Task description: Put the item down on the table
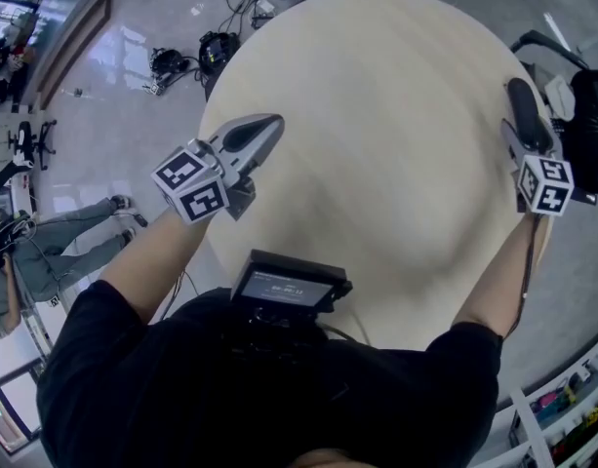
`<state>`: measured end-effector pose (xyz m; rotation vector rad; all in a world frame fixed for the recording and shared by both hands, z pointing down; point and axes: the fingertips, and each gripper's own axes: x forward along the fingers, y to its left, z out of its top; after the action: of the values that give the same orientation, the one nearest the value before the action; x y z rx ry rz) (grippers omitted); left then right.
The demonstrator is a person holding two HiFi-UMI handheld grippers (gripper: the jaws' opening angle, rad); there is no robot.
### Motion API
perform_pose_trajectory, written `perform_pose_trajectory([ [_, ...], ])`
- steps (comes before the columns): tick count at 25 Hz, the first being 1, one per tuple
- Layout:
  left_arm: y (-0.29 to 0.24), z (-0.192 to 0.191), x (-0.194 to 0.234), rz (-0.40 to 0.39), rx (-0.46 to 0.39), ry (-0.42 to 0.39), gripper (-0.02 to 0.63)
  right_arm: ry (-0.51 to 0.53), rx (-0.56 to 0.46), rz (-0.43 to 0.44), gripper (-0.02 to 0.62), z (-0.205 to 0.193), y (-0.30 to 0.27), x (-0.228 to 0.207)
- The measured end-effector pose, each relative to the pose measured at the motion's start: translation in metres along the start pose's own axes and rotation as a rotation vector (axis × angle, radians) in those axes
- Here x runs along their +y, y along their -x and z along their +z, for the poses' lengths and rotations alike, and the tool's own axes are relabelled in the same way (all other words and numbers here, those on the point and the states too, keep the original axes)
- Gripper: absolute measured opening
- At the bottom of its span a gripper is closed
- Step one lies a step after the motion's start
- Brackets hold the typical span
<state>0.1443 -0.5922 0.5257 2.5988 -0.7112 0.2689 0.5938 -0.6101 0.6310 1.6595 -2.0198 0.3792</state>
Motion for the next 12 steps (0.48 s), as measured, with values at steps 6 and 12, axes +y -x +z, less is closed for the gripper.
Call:
perform_pose_trajectory([
  [6, 0.005, 0.013, 0.002, 0.012, -0.052, -0.013, 0.002, -0.027, -0.039, 0.17, 0.344, 0.015, -0.01, 0.063],
  [12, 0.104, 0.036, 0.0, 0.041, -0.137, -0.029, 0.002, -0.046, -0.102, 0.278, 0.342, 0.069, 0.03, 0.173],
])
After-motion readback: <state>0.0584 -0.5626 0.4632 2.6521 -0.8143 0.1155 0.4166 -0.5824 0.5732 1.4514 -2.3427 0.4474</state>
